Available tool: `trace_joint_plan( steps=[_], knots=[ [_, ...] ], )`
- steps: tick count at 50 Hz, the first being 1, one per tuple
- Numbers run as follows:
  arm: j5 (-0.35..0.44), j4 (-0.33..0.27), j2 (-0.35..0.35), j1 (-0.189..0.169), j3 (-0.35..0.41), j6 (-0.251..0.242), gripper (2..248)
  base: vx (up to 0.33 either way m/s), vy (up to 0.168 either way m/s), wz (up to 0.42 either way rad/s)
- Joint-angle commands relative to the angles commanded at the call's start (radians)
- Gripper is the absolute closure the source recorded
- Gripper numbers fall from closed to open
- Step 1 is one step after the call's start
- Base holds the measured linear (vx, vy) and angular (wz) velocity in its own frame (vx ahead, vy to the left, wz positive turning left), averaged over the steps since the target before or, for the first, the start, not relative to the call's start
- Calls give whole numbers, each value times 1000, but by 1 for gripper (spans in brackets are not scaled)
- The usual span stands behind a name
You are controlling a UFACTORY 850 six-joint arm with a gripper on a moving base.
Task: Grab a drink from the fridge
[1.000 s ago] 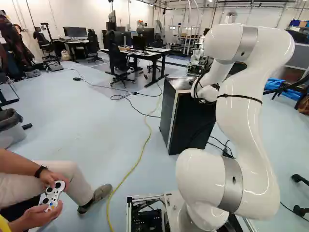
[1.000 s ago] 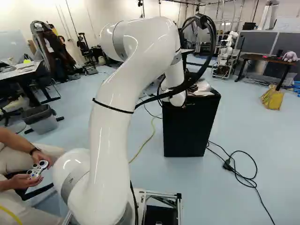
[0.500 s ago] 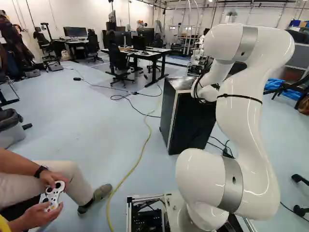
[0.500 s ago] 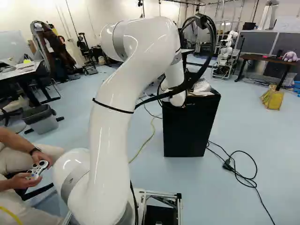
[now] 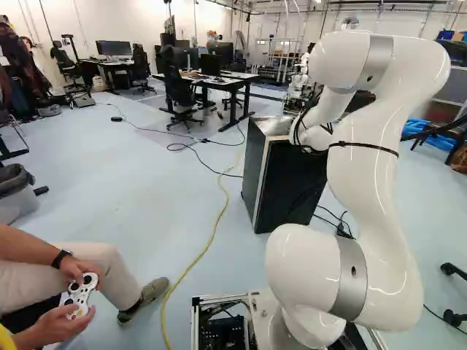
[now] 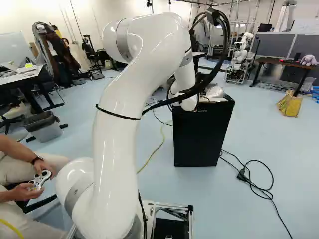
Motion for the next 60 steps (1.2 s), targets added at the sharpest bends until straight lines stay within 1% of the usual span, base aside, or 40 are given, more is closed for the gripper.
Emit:
trace_joint_plan(
  steps=[26,40,60],
  knots=[
    [0,0,45,0,-1,0,151,0,0,0],
    [0,0,51,1,1,0,151,0,0,0],
    [-3,8,80,17,36,-5,151,0,0,0]
  ],
)
